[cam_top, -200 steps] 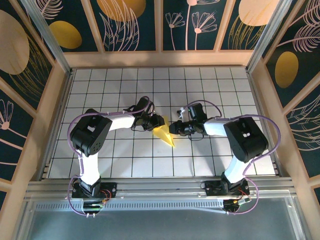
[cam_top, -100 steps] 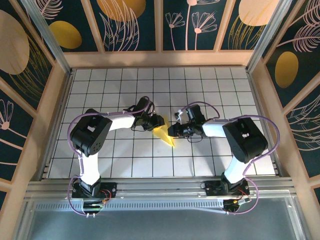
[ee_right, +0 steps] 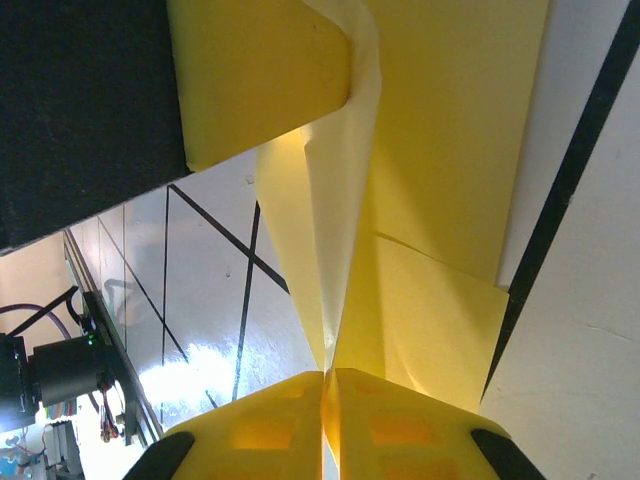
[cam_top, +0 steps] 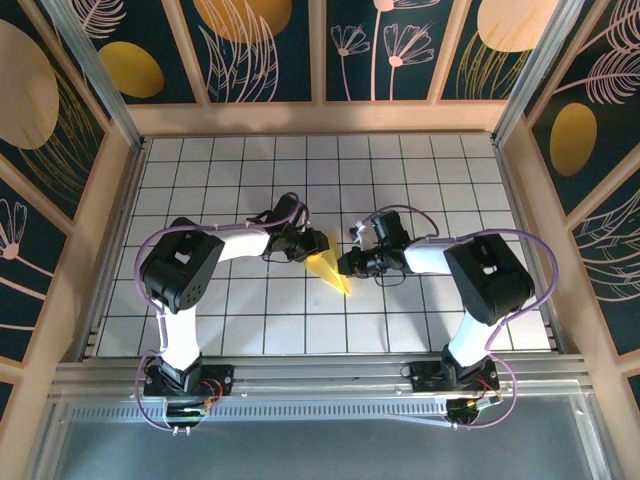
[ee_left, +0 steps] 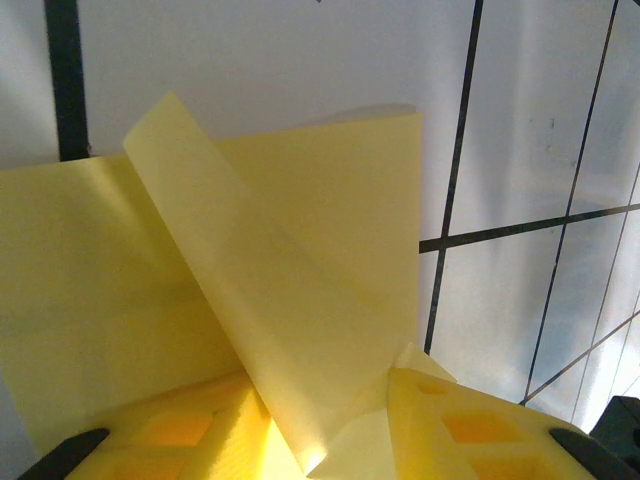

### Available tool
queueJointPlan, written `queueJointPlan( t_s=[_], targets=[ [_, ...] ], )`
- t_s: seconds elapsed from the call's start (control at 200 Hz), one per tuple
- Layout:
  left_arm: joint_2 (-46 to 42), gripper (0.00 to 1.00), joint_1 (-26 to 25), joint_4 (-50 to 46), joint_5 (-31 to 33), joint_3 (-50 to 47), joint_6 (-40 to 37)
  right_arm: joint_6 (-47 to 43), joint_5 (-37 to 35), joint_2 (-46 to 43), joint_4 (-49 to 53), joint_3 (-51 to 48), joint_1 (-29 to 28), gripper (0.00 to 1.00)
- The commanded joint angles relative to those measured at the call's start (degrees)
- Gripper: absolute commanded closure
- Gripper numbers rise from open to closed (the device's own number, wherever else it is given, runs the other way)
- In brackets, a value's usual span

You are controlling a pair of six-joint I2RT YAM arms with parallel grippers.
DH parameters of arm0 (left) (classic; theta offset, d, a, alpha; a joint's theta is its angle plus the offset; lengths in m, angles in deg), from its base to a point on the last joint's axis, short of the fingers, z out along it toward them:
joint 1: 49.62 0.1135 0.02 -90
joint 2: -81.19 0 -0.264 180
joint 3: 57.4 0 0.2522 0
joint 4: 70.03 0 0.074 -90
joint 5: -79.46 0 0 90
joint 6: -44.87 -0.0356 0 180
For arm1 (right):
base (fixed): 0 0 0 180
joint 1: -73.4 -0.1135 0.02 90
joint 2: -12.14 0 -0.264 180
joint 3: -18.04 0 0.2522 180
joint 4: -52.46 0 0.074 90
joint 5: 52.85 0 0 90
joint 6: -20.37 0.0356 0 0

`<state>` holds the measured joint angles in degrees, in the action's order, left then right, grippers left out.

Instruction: Fold a paper plane with a square sheet of paper (fold left side to right side)

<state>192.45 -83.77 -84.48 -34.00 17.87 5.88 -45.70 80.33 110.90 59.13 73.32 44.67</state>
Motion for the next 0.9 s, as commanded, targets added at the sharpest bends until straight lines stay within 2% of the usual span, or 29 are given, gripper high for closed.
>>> queueJointPlan(
  t_s=[0.0,0.4,0.736,0.891],
  targets=[
    [1.89,0.63,-0.04,-4.41,3.42,-1.06,-0.81,-0.89,0.94,1.5,0.81,0.82,-0.55,0.9],
    [1.67,0.63,-0.02,-4.76,3.69,-0.94,-0.99,-0.26,1.76,2.19,-0.25,0.93,-0.44,0.9],
    [1.93,0.63,-0.04,-4.68,3.63,-0.87,-0.99,-2.03,0.91,-0.94,2.35,2.79,1.9,0.69],
    [1.82,0.63,-0.04,-4.69,3.69,-0.92,-0.99,-2.43,0.51,1.29,2.36,5.03,2.23,0.67]
  ],
)
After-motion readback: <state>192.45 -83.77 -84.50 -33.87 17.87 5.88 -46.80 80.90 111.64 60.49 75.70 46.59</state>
